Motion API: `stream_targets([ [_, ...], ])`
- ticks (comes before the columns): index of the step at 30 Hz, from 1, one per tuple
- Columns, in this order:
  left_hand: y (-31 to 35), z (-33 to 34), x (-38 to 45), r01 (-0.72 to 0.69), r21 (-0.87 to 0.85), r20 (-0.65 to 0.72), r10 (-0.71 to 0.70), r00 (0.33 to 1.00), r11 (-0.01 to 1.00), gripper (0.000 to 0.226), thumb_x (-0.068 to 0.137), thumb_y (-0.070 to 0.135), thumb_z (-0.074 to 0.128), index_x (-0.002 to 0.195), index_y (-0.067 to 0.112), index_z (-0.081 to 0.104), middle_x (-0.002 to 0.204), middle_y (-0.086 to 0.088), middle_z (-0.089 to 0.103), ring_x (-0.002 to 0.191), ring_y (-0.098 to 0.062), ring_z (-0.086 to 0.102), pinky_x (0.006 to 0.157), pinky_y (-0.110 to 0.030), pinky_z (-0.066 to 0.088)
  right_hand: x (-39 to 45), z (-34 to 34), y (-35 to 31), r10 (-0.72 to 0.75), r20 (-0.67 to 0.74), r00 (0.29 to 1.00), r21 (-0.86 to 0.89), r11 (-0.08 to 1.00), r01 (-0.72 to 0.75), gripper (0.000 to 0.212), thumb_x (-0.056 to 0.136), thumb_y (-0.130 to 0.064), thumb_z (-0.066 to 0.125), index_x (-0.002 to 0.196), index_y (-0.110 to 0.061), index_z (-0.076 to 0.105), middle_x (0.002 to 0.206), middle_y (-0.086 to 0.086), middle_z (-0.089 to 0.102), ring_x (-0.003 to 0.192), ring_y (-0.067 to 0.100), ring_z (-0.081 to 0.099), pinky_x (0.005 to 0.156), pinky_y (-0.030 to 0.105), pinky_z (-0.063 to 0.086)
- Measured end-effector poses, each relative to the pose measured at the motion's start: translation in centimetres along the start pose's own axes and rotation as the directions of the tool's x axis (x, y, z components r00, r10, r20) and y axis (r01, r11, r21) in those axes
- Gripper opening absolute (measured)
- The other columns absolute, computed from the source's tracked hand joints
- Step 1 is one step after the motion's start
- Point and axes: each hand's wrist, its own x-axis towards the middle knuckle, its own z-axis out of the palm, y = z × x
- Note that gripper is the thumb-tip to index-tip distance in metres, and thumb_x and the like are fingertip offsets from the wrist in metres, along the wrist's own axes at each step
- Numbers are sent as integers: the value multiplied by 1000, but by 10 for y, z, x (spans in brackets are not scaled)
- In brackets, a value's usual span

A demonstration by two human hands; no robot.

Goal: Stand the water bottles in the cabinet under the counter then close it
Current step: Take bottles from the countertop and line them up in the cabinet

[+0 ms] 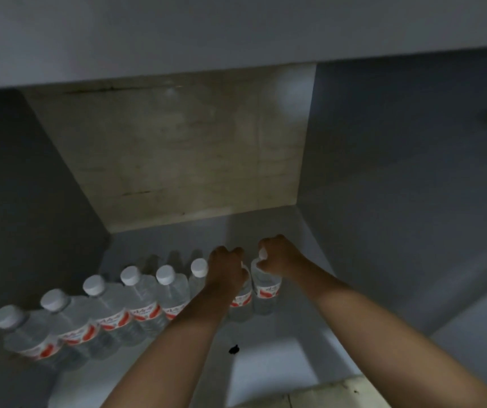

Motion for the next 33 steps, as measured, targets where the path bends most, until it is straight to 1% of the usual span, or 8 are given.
stream_targets([
  [7,0,0,8,15,-30,3,-15,1000,999,31,96,18,46,124,6,48,127,-19,52,120,-31,49,103,-35,39,5,1,1,-23,-15,1000,18,1000,23,40,89,-23,59,124,-5,52,133,16,55,126,30,47,101,31,40],
  [16,-9,-3,-6,-76,-38,53,78,996,996,53,97,16,43,146,10,23,141,-17,42,131,-29,40,110,-31,31,-13,11,11,-80,-41,996,41,996,82,62,94,-15,50,147,-12,19,138,23,40,125,35,45,101,31,38],
  [22,-10,-19,-63,-15,2,72,15,997,1000,54,94,7,40,145,12,27,154,-12,25,142,-28,25,113,-33,31,-61,6,8,-90,-70,993,-175,982,77,56,97,-20,40,148,-18,17,159,11,5,146,30,9,113,41,29],
  [24,-9,-28,-88,-27,46,-13,27,1000,999,44,88,11,41,129,9,54,142,-20,47,130,-37,47,99,-38,48,-86,-3,0,-80,-91,993,-214,975,59,53,92,-26,53,140,-11,37,157,14,16,145,32,18,110,41,35],
  [26,-7,-50,-117,32,104,57,-38,998,994,41,78,20,41,103,16,73,118,-20,68,106,-38,67,76,-42,58,-108,-14,-7,-94,-120,988,-266,962,59,59,55,-38,86,104,-8,70,130,22,58,116,39,59,81,43,57],
  [28,0,-73,-148,117,77,135,-126,983,990,43,91,27,39,131,21,54,144,-18,46,133,-35,44,101,-49,44,-131,-25,-11,-96,-62,993,-244,967,78,65,24,-43,92,80,-13,78,97,15,77,84,36,74,57,42,61],
  [30,3,-94,-179,175,63,262,-186,947,982,49,100,35,28,147,23,22,159,-11,12,148,-30,9,117,-46,18,-160,-39,-21,-91,3,996,-219,972,89,66,23,-44,92,80,-13,78,90,13,78,79,33,75,57,43,60],
  [33,11,-138,-225,236,68,298,-245,922,969,51,102,38,20,149,22,13,161,-9,2,149,-28,-2,121,-44,7,-210,-83,-46,-119,63,991,-263,956,132,59,33,-45,91,81,-12,77,90,13,78,80,33,74,62,41,61],
])
